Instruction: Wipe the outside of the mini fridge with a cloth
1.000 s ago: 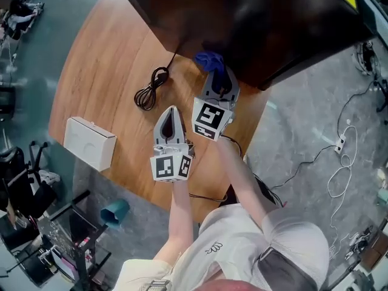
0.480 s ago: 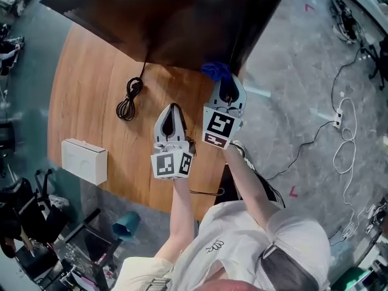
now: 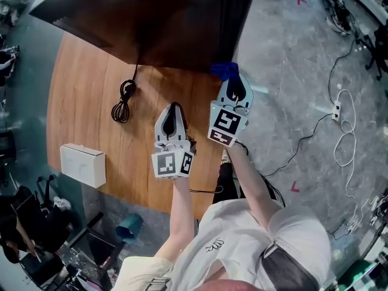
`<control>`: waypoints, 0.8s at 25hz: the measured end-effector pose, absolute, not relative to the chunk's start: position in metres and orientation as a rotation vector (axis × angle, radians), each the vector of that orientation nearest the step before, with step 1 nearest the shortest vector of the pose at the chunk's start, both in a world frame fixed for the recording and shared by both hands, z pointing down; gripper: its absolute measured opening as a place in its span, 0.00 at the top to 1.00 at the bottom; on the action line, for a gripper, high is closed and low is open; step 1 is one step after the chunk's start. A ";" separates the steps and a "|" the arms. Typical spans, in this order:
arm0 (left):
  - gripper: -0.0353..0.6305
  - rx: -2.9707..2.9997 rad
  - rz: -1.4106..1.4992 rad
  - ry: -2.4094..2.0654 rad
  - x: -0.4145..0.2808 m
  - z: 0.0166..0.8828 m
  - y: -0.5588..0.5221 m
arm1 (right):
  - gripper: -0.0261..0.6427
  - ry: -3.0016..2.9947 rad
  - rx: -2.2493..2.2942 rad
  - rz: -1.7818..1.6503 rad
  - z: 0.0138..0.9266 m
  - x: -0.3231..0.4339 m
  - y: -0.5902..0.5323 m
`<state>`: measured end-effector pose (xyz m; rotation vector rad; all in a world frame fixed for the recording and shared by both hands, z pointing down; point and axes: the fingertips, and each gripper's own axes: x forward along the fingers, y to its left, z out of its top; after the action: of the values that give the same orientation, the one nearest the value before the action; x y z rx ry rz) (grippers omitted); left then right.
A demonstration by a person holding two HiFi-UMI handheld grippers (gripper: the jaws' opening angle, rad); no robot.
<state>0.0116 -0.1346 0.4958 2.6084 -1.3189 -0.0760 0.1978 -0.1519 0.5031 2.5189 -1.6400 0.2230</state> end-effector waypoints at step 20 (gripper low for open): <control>0.94 2.398 -0.061 -1.620 -0.103 0.522 -0.154 | 0.87 -2.223 2.121 0.181 0.503 -0.017 -0.265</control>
<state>-0.1030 -0.1540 0.5216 2.3983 -1.6199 -0.0612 -0.0166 -0.2650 0.5029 2.1212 -2.2225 0.1808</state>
